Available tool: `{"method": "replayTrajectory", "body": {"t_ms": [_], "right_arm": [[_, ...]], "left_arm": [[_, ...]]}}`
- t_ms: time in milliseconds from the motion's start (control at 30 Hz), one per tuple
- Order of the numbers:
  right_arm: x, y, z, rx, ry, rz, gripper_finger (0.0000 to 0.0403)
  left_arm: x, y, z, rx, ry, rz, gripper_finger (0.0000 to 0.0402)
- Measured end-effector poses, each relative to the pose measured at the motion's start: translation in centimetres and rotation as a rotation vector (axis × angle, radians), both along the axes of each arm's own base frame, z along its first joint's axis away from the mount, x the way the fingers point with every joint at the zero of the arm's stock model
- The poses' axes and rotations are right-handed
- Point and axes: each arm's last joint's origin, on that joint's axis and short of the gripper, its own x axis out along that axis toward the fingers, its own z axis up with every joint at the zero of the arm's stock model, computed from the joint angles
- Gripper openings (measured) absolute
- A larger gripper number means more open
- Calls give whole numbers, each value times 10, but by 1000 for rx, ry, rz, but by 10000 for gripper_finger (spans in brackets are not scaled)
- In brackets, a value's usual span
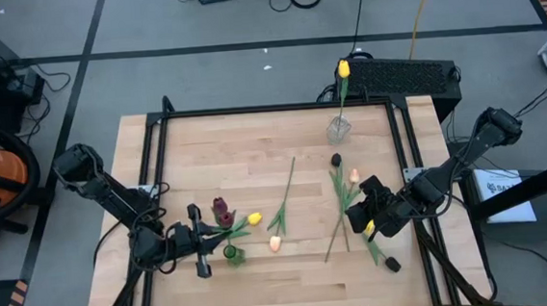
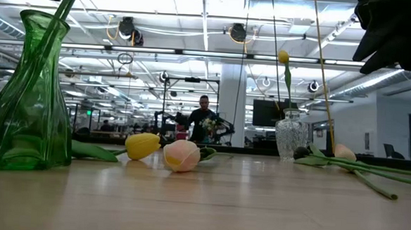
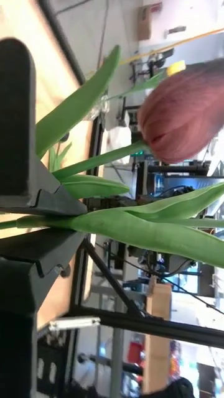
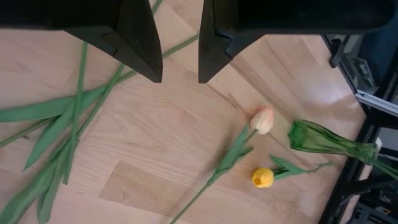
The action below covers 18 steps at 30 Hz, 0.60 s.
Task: Sort flowers into vase by color
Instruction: Put the dark red flower into the green vase
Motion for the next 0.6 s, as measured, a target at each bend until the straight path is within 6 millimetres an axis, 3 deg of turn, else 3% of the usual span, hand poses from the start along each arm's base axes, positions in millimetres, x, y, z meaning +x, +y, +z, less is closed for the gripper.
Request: {"method": "replayTrajectory", "body": {"t_ms": [600], "right_arm": [[1, 1, 1, 8, -20, -4, 95]], "left_arm": [[-1, -3, 0, -97, -27, -87, 47]]}}
